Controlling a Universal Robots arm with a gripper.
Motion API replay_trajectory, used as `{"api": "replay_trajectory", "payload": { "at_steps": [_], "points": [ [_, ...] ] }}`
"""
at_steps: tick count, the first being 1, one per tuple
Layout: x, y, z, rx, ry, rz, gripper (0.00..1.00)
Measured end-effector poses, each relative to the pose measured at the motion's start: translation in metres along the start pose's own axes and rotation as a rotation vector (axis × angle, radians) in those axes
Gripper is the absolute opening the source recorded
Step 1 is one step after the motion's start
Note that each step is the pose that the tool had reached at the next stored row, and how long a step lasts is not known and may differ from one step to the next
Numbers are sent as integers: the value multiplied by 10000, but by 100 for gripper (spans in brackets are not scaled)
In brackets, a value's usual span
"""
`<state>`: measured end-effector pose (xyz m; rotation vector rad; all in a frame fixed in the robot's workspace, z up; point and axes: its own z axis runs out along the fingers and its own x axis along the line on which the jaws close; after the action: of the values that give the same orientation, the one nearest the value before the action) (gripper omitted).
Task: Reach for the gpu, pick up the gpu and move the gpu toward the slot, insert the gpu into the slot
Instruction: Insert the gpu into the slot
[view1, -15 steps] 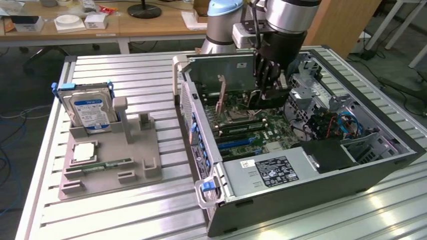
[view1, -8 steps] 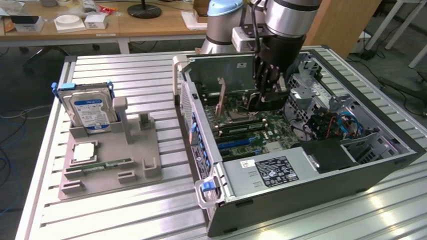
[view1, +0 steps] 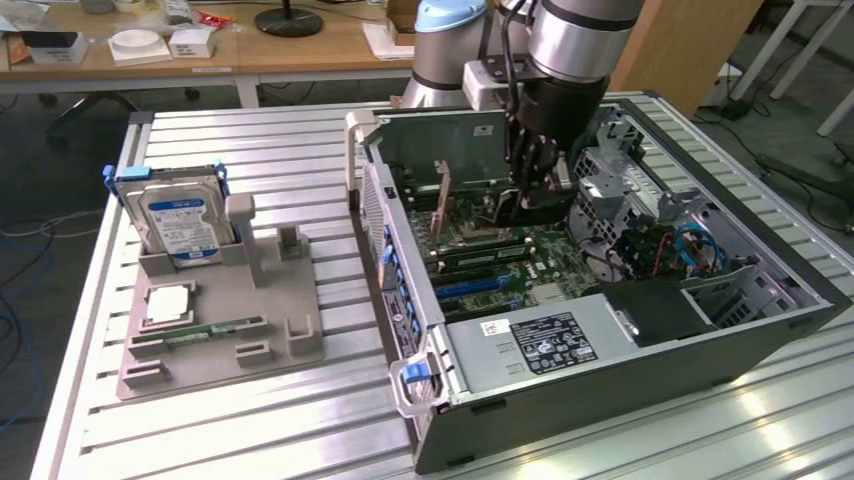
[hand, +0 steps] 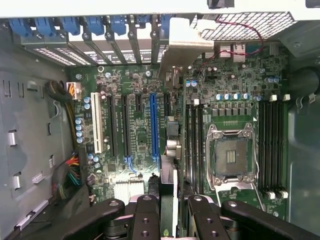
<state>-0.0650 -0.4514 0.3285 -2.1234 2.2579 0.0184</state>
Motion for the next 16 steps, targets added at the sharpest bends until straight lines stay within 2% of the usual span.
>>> {"api": "replay_trajectory", "payload": {
  "at_steps": [16],
  "points": [
    [3, 1, 67, 1, -3, -2, 27]
  ]
}}
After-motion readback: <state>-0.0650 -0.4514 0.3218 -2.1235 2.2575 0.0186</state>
